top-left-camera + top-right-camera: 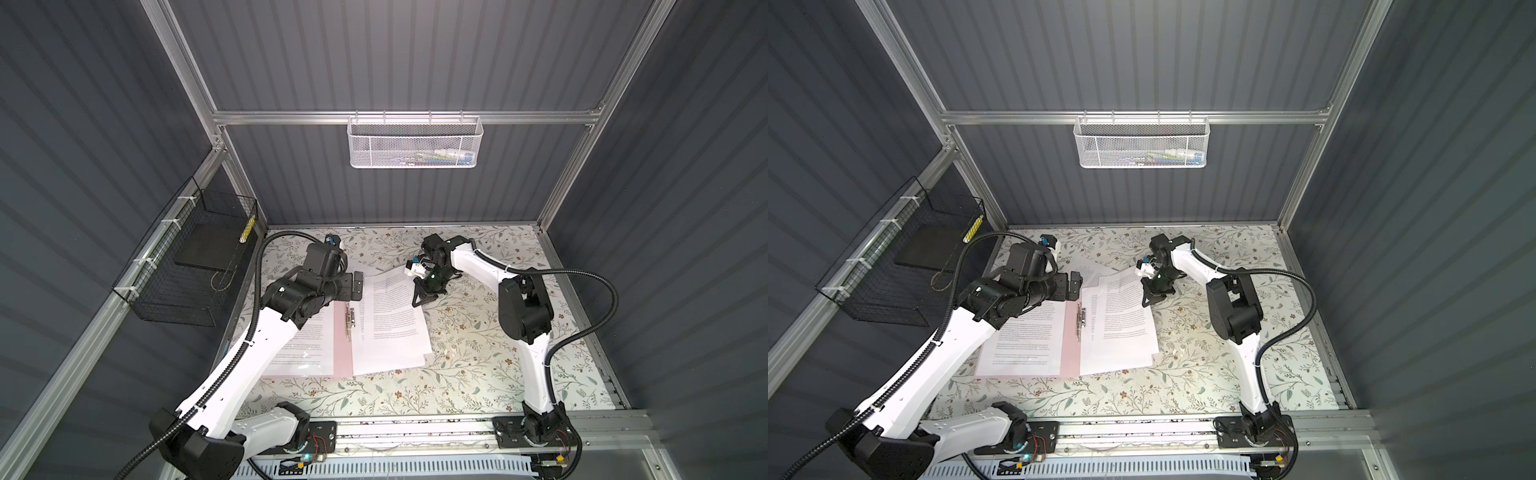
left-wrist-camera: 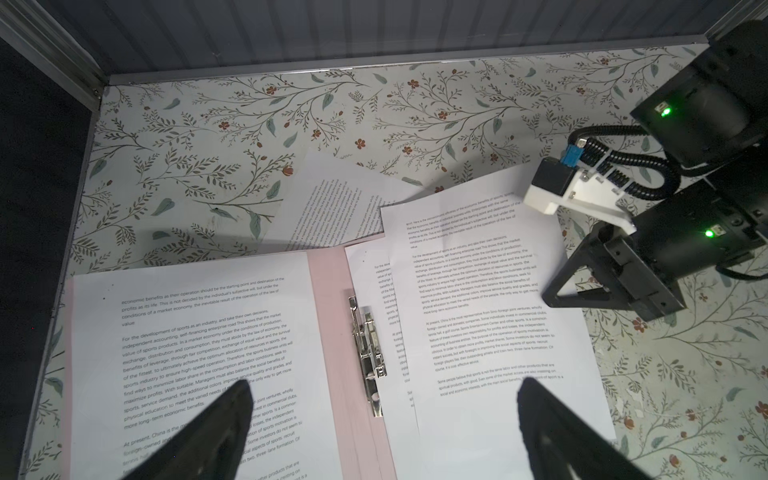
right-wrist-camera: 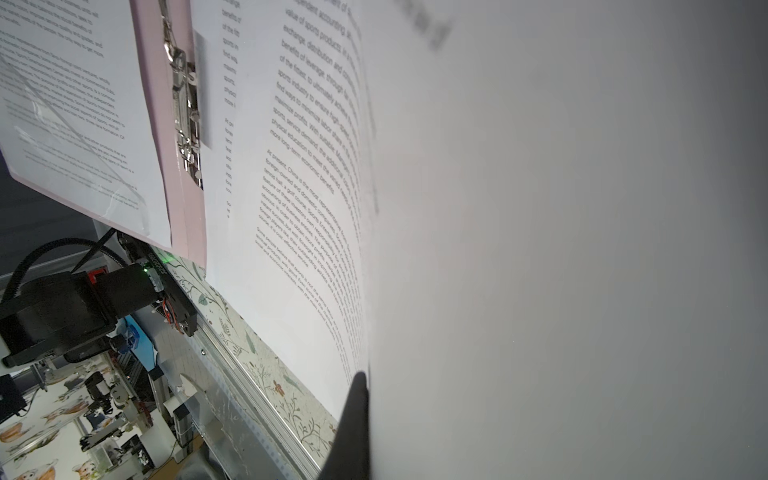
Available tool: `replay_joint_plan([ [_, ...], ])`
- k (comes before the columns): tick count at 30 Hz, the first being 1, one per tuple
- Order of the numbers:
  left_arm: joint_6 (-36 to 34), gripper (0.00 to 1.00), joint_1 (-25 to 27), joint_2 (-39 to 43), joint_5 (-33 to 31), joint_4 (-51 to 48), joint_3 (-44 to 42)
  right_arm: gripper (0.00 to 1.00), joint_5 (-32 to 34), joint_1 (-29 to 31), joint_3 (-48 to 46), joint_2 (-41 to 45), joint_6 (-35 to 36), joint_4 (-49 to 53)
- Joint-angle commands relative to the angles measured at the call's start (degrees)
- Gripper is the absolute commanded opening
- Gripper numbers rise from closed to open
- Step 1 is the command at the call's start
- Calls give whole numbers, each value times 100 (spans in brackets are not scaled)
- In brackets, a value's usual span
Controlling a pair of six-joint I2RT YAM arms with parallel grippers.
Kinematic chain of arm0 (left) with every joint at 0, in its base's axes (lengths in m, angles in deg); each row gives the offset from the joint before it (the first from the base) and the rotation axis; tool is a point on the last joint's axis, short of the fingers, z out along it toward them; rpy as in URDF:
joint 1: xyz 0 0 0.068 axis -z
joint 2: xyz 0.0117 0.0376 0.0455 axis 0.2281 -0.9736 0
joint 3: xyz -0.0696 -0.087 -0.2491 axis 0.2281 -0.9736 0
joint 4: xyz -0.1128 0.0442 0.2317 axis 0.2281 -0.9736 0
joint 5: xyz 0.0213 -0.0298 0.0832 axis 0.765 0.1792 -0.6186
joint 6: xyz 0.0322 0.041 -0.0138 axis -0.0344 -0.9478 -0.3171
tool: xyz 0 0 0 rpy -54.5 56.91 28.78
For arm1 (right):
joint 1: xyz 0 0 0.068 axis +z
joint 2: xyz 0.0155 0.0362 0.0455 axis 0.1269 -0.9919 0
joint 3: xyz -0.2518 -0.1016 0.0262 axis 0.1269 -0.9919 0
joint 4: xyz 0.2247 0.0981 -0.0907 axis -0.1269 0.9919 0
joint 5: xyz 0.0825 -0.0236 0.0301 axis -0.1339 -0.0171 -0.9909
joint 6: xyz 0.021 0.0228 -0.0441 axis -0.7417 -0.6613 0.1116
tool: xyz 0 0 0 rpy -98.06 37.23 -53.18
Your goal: Put the files into the folder
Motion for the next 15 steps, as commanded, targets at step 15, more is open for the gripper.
replay_joint_plan([
  [15, -20, 100, -34, 59, 396, 27, -247, 4, -204, 432, -26, -222, 206, 159],
])
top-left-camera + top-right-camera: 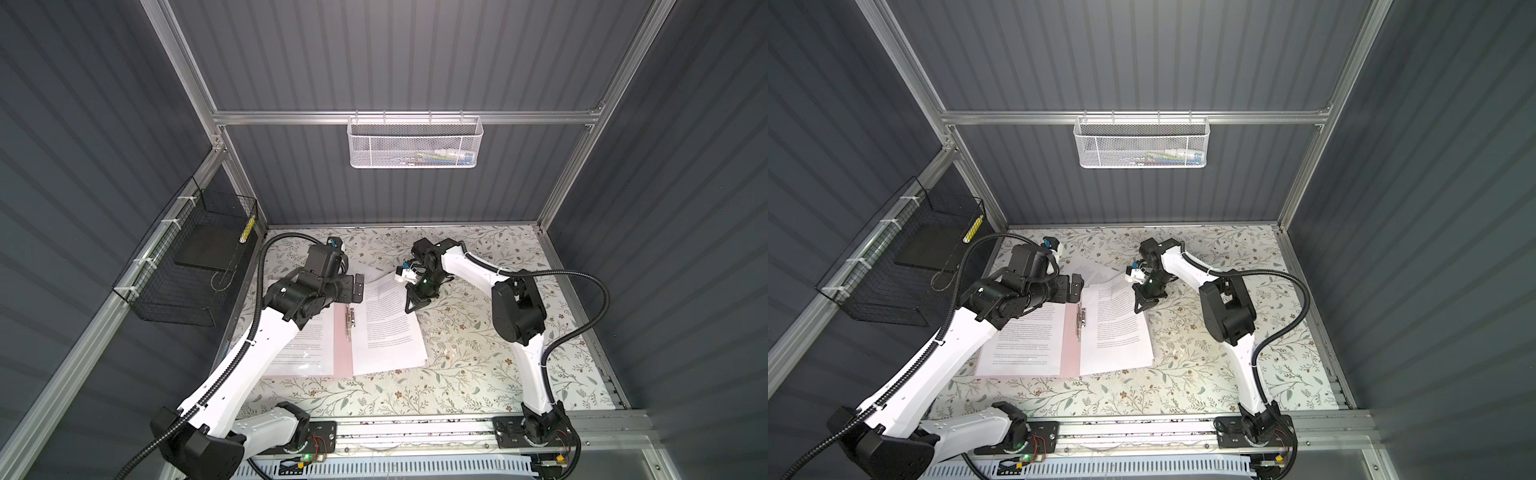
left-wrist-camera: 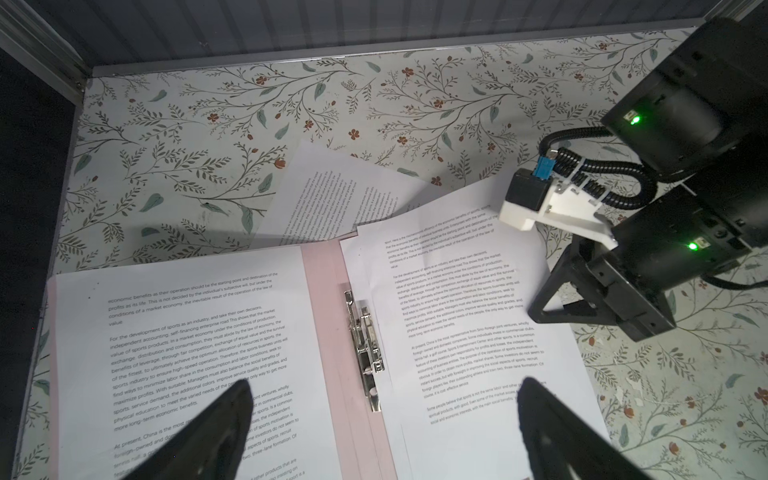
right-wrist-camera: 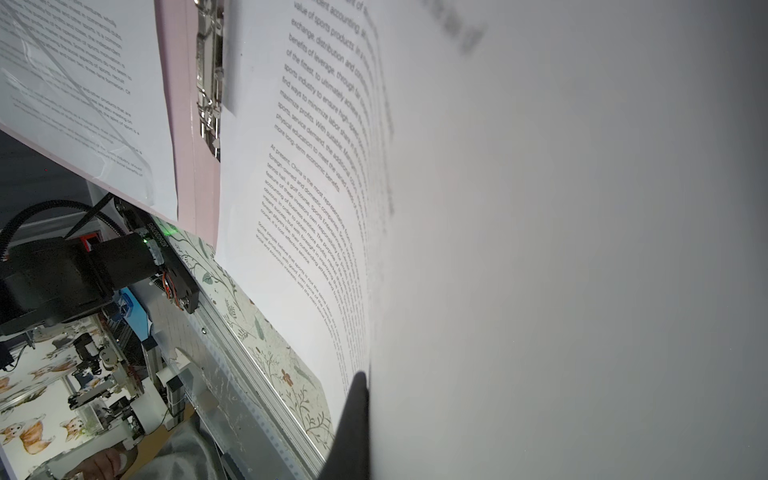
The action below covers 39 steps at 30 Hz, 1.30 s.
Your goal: Put the files into the folder
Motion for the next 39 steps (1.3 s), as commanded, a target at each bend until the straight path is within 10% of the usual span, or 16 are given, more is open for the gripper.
replay_joint_plan([
  [1, 31, 100, -35, 72, 301, 5, -158, 4, -132, 57, -81, -99, 46, 3],
  [39, 90, 100, -34, 150, 1245, 103, -701, 15, -320, 166, -203, -161, -305, -319],
])
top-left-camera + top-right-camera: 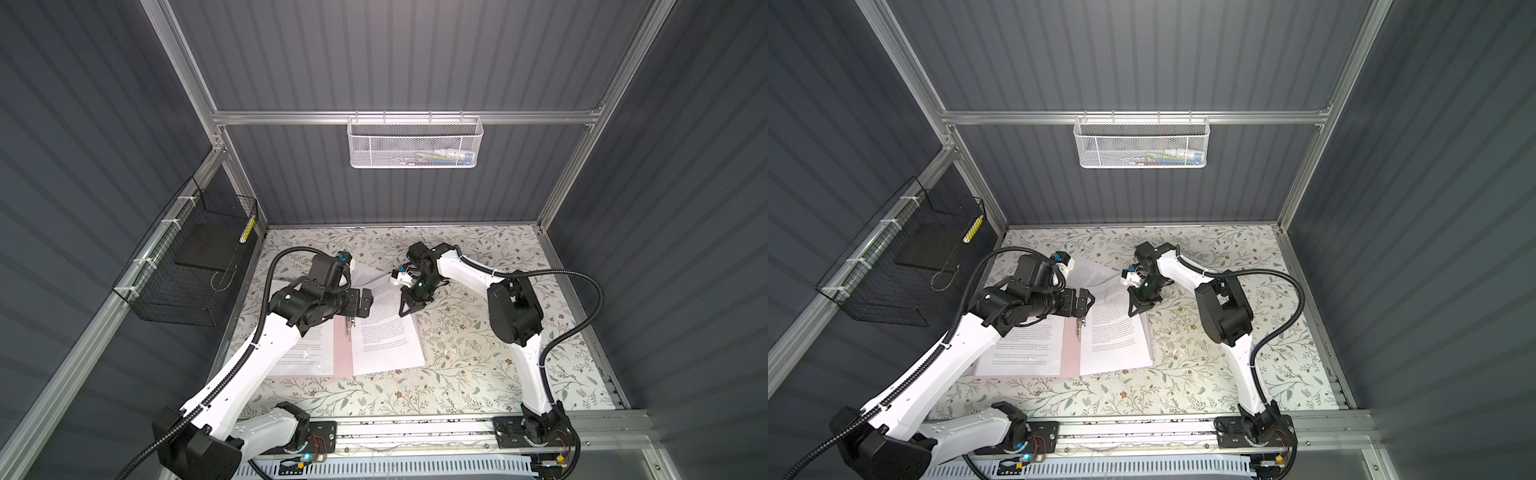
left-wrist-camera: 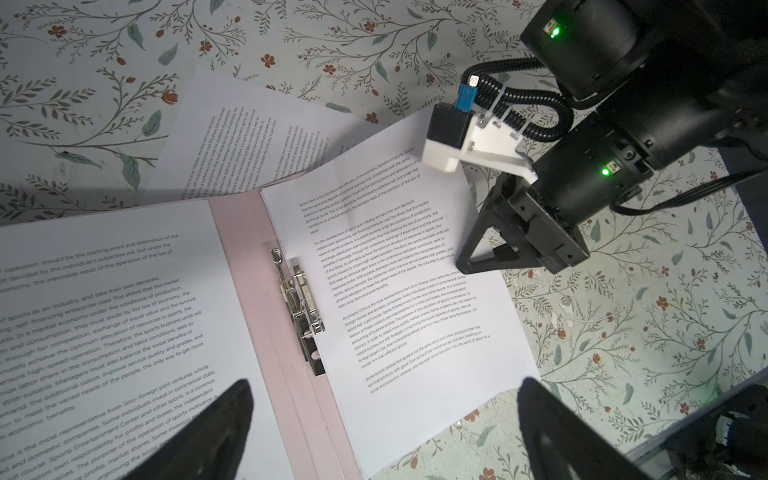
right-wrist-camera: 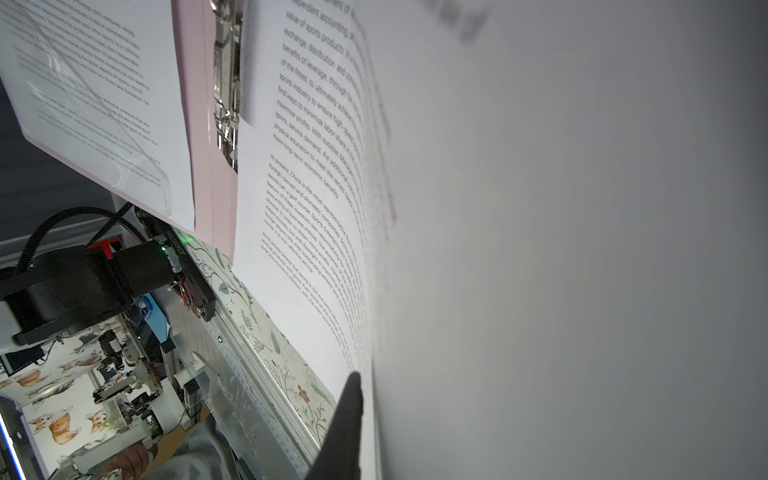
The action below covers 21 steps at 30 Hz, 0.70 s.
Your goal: Put the files into the folder
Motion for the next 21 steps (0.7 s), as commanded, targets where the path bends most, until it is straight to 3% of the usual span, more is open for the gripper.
replay_joint_plan([
  [1, 25, 100, -34, -10, 51, -2, -76, 16, -57, 33, -73, -113, 1, 30],
  [7, 35, 100, -34, -47, 36, 6, -83, 28, 53, 33, -125, -56, -6, 23],
  [13, 85, 100, -36, -83, 32, 24, -83, 47, 435, 33, -309, 141, -120, -147],
  [19, 207, 100, -40, -107, -165, -28, -41, 76, 860, -44, -826, 713, -337, -622],
  [20, 239, 100, -34, -119, -217, -38, -28, 98, 937, -55, -924, 817, -371, -717],
  [21, 259, 100, -38, -130, -258, -46, -13, 99, 1038, -80, -1001, 934, -414, -775],
])
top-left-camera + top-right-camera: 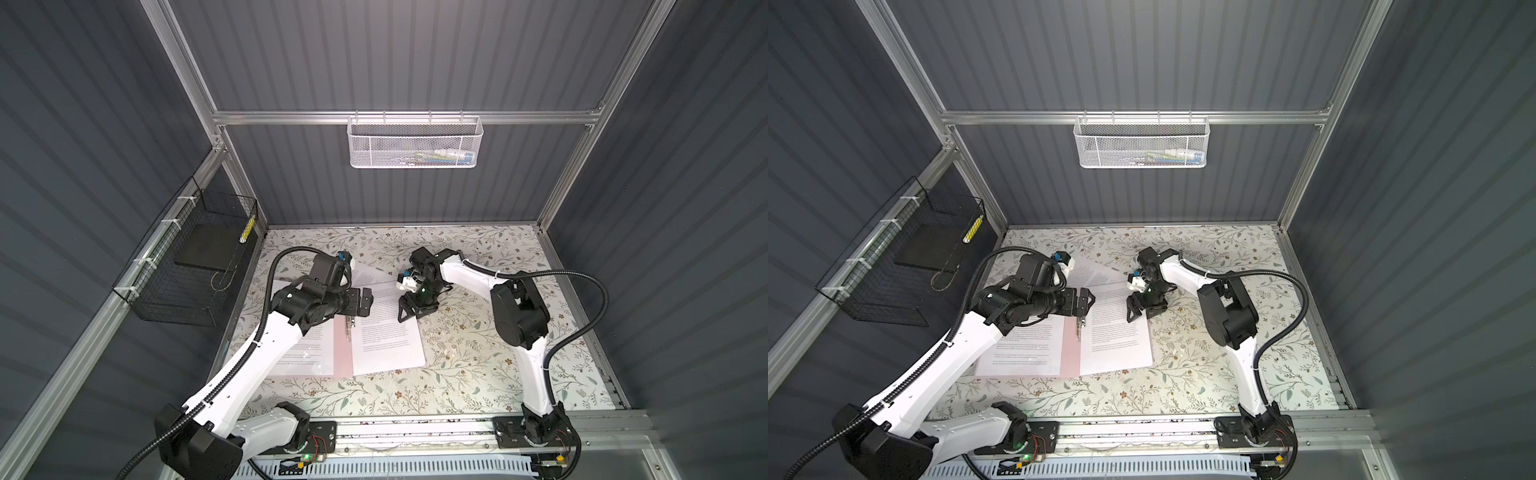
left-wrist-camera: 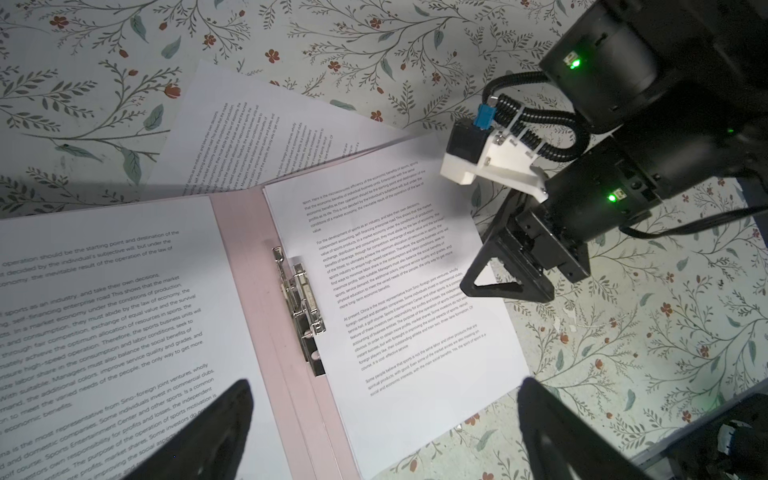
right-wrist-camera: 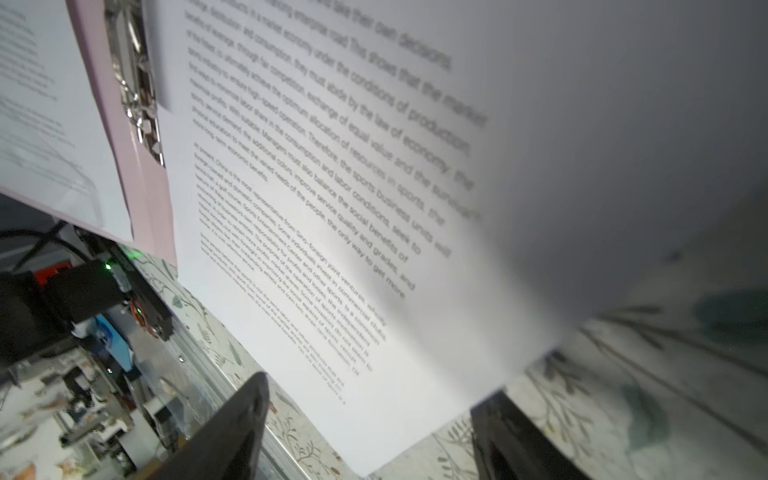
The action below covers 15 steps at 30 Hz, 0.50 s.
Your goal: Put the files into the folder
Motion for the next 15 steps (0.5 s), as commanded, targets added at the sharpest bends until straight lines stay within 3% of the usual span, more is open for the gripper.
replay_joint_plan([
  [1, 149, 100, -34, -92, -200, -68, 3, 99, 387, -64, -186, 508, -151, -283],
  [5, 365, 100, -50, -391, -293, -60, 198, 99, 960, -78, -464, 995, -317, -364],
  [9, 622, 100, -141, -1053, -234, 12, 549, 99, 2373, -110, -1074, 1789, -684, -799],
  [11, 760, 100, -333, -1464, -74, -11, 788, 99, 2824, -166, -1344, 2034, -762, -970],
  [15, 1098, 100, -923, -2418, 568, 338, 1089, 99, 3104, -203, -1711, 2417, -872, -1252],
])
